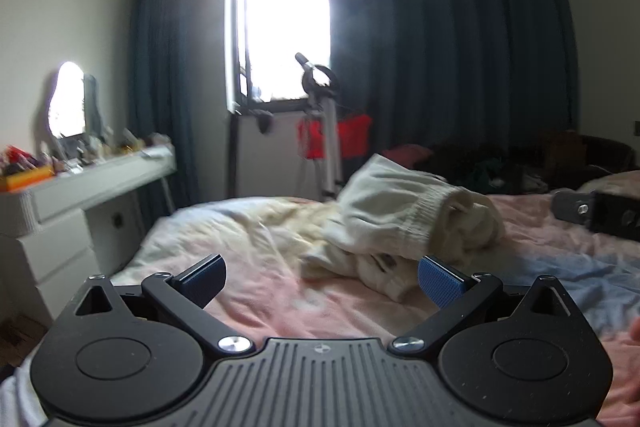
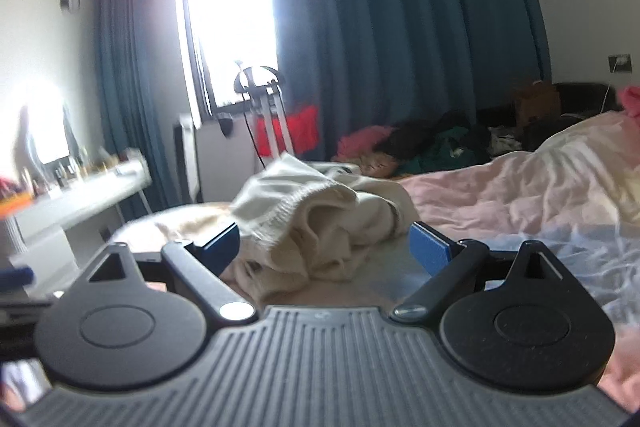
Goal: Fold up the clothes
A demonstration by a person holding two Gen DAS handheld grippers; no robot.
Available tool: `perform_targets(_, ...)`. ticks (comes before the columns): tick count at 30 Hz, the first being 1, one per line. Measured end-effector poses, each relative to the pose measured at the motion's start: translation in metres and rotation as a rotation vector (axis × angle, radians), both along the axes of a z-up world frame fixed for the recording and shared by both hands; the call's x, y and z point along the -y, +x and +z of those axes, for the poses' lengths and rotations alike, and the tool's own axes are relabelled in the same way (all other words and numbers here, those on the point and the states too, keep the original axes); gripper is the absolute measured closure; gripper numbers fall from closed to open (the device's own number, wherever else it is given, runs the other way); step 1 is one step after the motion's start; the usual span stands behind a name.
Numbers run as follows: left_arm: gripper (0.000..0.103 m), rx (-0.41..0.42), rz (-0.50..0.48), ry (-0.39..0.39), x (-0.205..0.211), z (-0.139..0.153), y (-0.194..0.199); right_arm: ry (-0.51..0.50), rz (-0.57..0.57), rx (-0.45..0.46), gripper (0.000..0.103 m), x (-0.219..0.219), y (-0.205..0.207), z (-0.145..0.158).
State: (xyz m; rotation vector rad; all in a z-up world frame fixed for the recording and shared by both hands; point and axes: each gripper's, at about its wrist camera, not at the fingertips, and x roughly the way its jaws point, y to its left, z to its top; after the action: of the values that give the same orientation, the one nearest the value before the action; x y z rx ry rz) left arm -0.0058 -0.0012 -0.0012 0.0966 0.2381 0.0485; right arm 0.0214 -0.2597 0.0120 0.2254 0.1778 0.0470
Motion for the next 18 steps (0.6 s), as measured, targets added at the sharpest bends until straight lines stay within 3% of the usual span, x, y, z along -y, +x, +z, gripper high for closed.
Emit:
perform_targets(2, 0.000, 0.012, -0.012, 0.017, 0.001, 0.004, -0.002, 0.012, 0.012, 0.002, 0.010, 0.000, -0.001, 0.001)
perform_targets(6, 0.000, -0.001, -0.139, 0.031, 0.001, 0.024, -0.001, -0.017, 0.016, -0.041, 0.010, -0.003, 0.000, -0.001)
perform_targets(12, 0.000, -0.005, -0.168, 0.086, -0.001, 0.036, 0.016, -0.043, 0.006, -0.083, 0.010, -0.006, 0.022, -0.008)
perform_targets(15, 0.000, -0.035, -0.138, 0.045, -0.016, 0.019, 0.034, -0.002, 0.039, -0.097, 0.010, -0.004, 0.049, -0.007)
perform_targets(18, 0.000, -0.097, -0.099, -0.037, -0.033, 0.000, 0.051, 0.035, 0.038, -0.167, 0.011, -0.004, 0.095, -0.015)
